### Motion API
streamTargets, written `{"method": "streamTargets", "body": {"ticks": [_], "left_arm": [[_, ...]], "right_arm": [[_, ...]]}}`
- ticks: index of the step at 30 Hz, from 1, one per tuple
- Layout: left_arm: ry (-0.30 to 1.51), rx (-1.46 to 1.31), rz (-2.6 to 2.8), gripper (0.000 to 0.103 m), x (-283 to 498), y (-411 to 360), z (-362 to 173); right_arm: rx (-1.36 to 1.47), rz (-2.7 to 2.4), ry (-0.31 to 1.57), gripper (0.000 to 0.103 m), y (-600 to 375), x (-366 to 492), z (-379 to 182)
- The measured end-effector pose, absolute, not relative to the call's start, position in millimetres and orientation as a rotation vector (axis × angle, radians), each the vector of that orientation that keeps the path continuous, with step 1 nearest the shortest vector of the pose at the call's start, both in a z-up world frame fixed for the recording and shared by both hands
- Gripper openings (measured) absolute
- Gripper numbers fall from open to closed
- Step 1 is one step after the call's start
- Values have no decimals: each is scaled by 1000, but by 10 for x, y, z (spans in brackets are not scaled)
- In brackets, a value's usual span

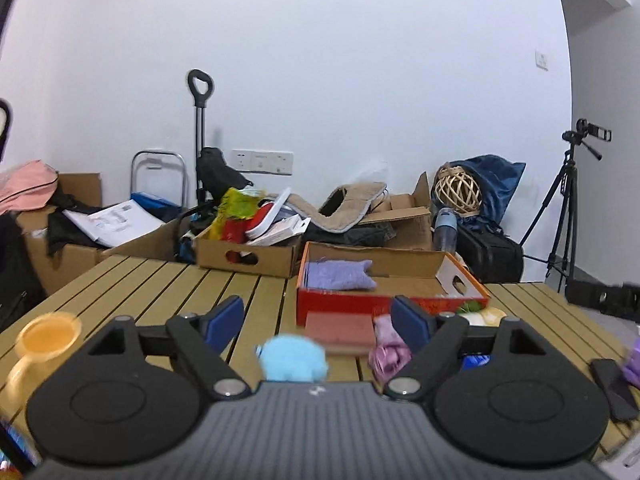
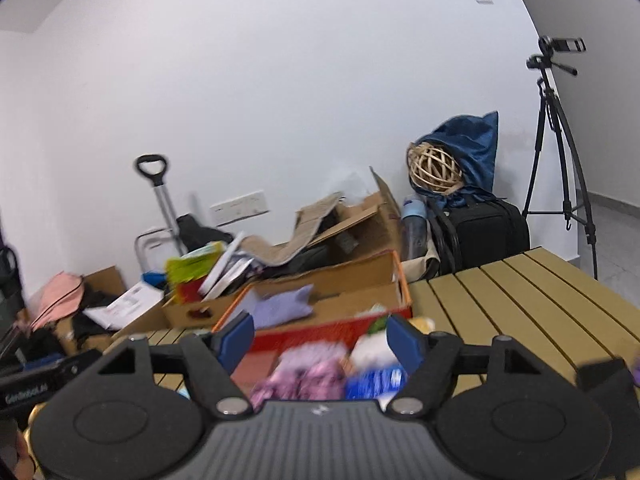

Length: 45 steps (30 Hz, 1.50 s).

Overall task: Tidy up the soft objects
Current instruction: 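Pull the right tool back and reach toward the white-and-yellow plush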

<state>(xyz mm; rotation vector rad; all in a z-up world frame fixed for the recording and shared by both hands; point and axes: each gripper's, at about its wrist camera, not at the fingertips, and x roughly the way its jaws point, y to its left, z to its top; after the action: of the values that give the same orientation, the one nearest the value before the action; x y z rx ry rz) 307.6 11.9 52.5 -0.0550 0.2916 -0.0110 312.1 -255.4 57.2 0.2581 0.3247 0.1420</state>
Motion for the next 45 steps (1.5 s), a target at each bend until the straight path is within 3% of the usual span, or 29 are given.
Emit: {"method": "streamTargets", "body": {"ticks": [5,11,25,32,41,45], "left_arm": [[246,0,-9,88,2184,117,549],[258,13,-39,92,1436,38,394],[276,-22,-36,94,1419,134,372],[267,-3,-108,94,1932,-96,446],[388,-42,-245,93,3468,-770,258],[446,-45,-247,81,4220,-1046,17]], "right_arm": [[168,209,295,88,-2332,2207,620],[84,207,278,89,-2123,1404,515],[70,190,289,89,-2101,1265,512],[80,170,320,89,-2259,1641,456],[176,106,416,89,-2925,2923,374],[163,88,481,87,-3099,3682,168]]}}
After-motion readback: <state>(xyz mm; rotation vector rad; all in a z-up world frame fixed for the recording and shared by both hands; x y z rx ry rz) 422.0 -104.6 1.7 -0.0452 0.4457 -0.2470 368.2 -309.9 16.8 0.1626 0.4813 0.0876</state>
